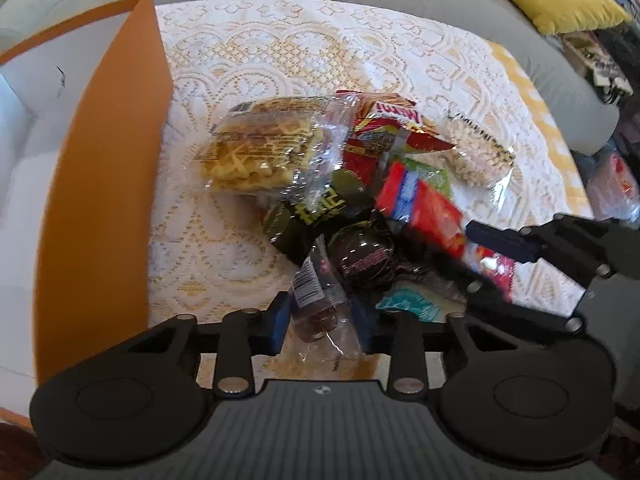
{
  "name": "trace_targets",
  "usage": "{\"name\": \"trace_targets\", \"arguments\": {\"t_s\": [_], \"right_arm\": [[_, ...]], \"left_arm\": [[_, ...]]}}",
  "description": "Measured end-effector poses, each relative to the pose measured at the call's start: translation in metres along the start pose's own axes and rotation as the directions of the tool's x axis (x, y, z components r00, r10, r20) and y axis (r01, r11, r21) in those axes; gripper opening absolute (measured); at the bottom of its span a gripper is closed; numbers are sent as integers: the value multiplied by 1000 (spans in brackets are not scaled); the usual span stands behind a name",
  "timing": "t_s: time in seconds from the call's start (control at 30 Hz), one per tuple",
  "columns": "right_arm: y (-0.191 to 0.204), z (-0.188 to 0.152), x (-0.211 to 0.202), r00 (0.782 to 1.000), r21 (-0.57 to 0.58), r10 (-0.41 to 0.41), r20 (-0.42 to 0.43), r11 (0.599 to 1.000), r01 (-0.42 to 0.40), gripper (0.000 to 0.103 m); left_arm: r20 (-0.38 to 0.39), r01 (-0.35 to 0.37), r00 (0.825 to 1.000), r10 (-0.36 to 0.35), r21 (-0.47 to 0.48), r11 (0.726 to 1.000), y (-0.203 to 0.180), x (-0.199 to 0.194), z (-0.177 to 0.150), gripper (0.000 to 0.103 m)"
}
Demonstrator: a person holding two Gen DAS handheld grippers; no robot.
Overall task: Organize snacks
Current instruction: 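Grasp the small clear brown-treat packet with left while right grasps the red snack packet, then carry the small packet with left while right carries the red packet over the orange box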
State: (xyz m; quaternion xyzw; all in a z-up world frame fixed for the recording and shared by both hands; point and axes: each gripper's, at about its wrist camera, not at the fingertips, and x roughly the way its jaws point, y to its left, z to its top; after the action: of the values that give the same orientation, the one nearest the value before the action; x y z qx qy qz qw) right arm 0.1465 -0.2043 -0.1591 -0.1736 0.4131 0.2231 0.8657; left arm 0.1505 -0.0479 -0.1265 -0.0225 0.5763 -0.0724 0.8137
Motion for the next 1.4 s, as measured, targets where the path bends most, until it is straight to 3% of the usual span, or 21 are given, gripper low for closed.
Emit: {"name": "trace_targets", "arguments": {"t_s": [0.13, 0.33, 0.77, 0.9, 1.17, 1.4], "right_arm": [[-1, 3, -5, 1000, 10, -10, 18, 1000, 10, 14], [-6, 5, -17, 999, 50, -27, 47, 998, 25, 4], [8, 10, -60, 993, 107, 8, 119, 994, -21, 3], [17, 18, -78, 988, 160, 52, 148, 984, -75, 3], [38, 55, -106, 957, 330, 198, 210, 907, -260, 3], [55, 107, -106, 887, 450, 357, 294, 767, -458, 3]], "left_arm": [[1, -1, 1000, 1, -20, 1000, 8, -5, -3, 28], [26, -37, 999, 37, -2, 999, 9, -14, -9, 25], [110, -11, 994, 10, 4, 1000, 5, -63, -18, 25], [145, -19, 989, 20, -7, 1000, 10, -91, -18, 25], [231, -48, 971, 62, -63, 997, 42, -145, -14, 25], [249, -86, 961, 124, -159, 983, 94, -161, -7, 25]]}}
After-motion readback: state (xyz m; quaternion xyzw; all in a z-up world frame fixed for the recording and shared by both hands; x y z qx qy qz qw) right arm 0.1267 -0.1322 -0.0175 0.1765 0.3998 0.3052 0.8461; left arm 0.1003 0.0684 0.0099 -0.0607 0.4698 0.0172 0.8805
